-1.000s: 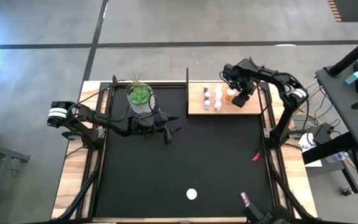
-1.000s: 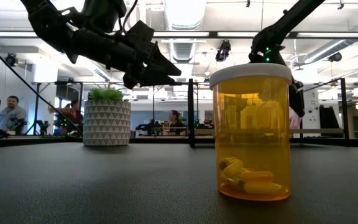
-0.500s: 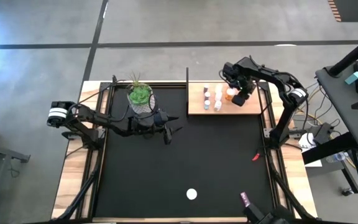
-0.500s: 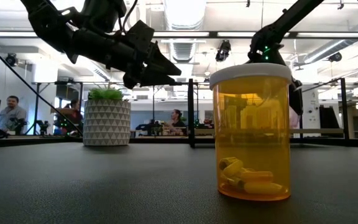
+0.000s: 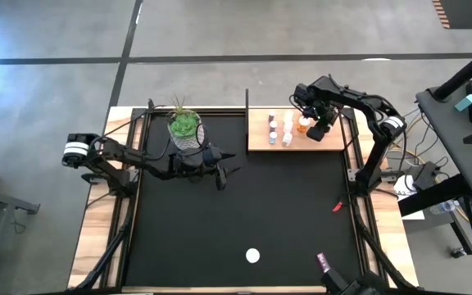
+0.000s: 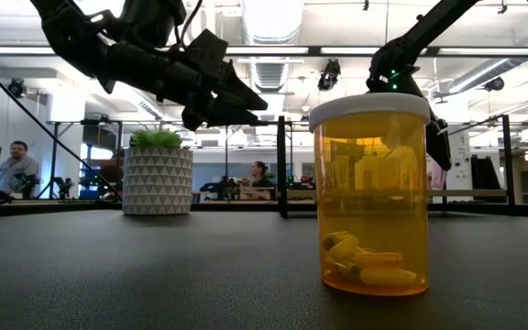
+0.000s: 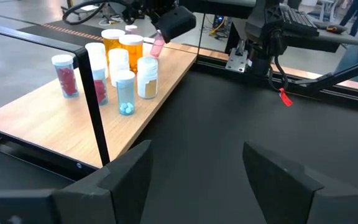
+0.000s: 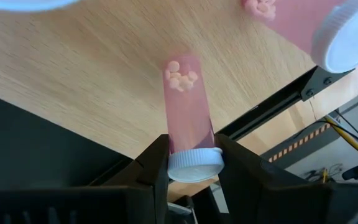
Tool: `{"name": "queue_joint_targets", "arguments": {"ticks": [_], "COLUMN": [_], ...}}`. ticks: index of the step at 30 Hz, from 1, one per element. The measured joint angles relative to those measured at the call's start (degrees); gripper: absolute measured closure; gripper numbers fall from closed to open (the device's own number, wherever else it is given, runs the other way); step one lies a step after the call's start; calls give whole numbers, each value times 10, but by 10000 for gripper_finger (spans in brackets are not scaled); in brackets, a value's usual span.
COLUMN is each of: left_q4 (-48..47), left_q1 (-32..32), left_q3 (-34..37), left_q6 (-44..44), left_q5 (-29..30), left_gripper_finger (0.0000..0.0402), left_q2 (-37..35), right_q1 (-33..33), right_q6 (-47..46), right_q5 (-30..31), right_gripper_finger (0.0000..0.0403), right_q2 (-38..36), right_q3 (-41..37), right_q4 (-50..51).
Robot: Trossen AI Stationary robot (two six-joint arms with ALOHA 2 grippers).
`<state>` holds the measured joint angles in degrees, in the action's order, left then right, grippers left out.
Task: Pick and place medicine bottles onto shelf by color
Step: Put the left pink pill bottle on the shelf aligned with the other pink pill bottle
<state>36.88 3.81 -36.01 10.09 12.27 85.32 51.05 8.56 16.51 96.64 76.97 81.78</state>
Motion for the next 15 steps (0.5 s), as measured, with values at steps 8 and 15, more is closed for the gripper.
{"name": "queue_joint_targets", "arguments": {"ticks": [8, 15], "left_q4": [0, 0], "left_q1": [0, 0], "left_q3": [0, 0], "left_q6": [0, 0], "left_q5": [0, 0], "left_gripper_finger": [168, 168], "left_q2": [0, 0], "right_q1": [0, 0], "right_q6": [-4, -4], "right_q5": [0, 0], "right_gripper_finger": [298, 298], "right_q2": [0, 0], "right_q3": [-2, -2], "right_q4": [-4, -18]}}
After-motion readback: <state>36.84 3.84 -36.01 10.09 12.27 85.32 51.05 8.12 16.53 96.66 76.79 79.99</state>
